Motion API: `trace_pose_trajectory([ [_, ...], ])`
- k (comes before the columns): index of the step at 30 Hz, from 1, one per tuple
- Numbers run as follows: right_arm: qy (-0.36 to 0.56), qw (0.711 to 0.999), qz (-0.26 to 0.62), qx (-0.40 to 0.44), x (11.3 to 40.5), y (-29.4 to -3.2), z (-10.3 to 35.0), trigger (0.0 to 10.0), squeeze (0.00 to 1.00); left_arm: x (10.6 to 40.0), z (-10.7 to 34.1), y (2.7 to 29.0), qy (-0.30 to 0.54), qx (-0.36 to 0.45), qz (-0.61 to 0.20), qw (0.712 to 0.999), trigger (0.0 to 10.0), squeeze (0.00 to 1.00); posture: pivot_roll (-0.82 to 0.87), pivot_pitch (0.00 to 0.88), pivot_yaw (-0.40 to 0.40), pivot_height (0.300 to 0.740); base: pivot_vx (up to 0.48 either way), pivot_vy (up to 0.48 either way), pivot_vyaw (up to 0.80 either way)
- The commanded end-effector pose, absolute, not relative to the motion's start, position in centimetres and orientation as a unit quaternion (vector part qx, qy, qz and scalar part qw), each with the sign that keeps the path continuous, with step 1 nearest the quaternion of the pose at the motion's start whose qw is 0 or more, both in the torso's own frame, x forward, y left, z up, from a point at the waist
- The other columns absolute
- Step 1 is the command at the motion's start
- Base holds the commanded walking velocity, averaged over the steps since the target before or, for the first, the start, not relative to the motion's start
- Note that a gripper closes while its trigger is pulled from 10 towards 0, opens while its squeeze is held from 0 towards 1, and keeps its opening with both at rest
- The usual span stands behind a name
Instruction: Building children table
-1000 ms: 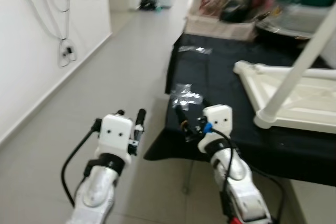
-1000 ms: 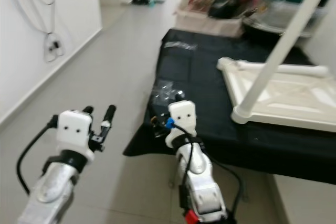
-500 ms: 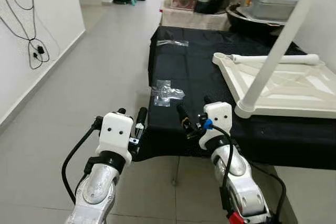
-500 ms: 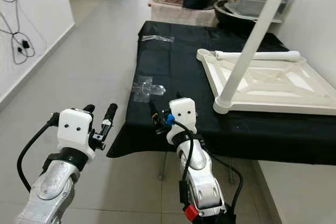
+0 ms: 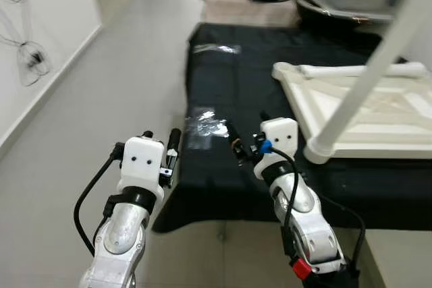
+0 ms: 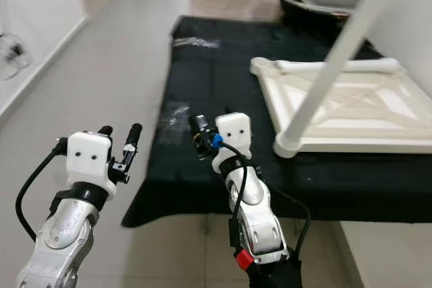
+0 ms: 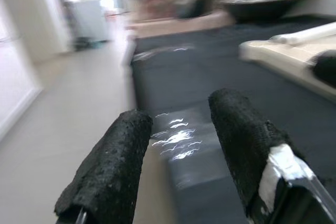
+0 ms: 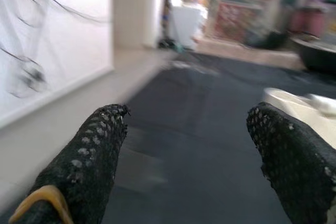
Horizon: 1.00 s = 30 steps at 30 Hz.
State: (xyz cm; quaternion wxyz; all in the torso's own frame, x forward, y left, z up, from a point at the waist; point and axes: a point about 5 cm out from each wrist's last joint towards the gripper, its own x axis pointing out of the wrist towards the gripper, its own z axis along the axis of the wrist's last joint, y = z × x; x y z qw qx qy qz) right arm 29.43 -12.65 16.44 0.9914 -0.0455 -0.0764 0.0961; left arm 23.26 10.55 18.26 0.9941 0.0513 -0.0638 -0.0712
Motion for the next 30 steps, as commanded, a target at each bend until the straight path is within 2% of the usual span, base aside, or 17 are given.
trace_pose_trajectory([
  [1, -0.087, 0.989, 0.109, -0.038, 29.5, -11.7, 16.9, 10.0, 0.00, 23.1, 18.2, 11.4, -0.061, 0.062, -0.053, 0.995, 10.0, 0.00, 0.11, 0.061, -0.073, 0.740, 0.334, 0.000, 0.00],
  [8, -0.090, 0.989, 0.109, -0.044, 30.0, -11.7, 17.2, 10.0, 0.00, 23.1, 18.0, 11.3, -0.051, 0.053, -0.054, 0.996, 10.0, 0.00, 0.12, 0.066, -0.076, 0.740, 0.042, 0.000, 0.00],
  [12, -0.060, 0.992, 0.092, -0.063, 31.4, -11.8, 17.1, 10.0, 0.00, 23.1, 18.0, 11.4, -0.050, 0.051, -0.050, 0.996, 10.0, 0.00, 0.11, 0.070, -0.075, 0.740, 0.000, 0.000, 0.00],
  [14, -0.050, 0.993, 0.068, -0.080, 32.7, -11.8, 17.8, 10.0, 0.00, 23.1, 18.0, 11.5, -0.048, 0.048, -0.048, 0.996, 10.0, 0.00, 0.12, 0.075, -0.072, 0.740, 0.000, 0.000, 0.00],
  [15, -0.074, 0.994, 0.037, -0.077, 33.9, -11.9, 19.3, 10.0, 0.00, 23.0, 18.0, 11.4, -0.047, 0.045, -0.050, 0.997, 10.0, 0.00, 0.12, 0.080, -0.076, 0.740, 0.000, 0.000, 0.00],
  [20, -0.092, 0.993, 0.020, -0.064, 36.3, -12.9, 20.9, 10.0, 0.00, 22.6, 18.0, 11.1, -0.043, 0.044, -0.056, 0.997, 10.0, 0.00, 0.12, 0.104, -0.073, 0.740, 0.000, 0.000, 0.00],
  [24, -0.060, 0.993, -0.014, -0.097, 37.9, -13.7, 21.1, 10.0, 0.00, 22.3, 18.0, 11.0, -0.040, 0.041, -0.061, 0.997, 10.0, 0.00, 0.13, 0.121, -0.073, 0.740, 0.000, 0.000, 0.00],
  [27, 0.013, 0.989, -0.029, -0.148, 40.3, -13.8, 21.0, 10.0, 0.00, 21.9, 18.2, 10.6, -0.039, 0.035, -0.072, 0.996, 10.0, 0.00, 0.13, 0.148, -0.076, 0.740, 0.000, 0.000, 0.00],
  [30, 0.043, 0.985, -0.034, -0.162, 41.1, -13.9, 20.8, 10.0, 0.00, 21.7, 18.5, 10.4, -0.042, 0.035, -0.080, 0.995, 10.0, 0.00, 0.14, 0.162, -0.081, 0.740, 0.000, 0.000, 0.00],
])
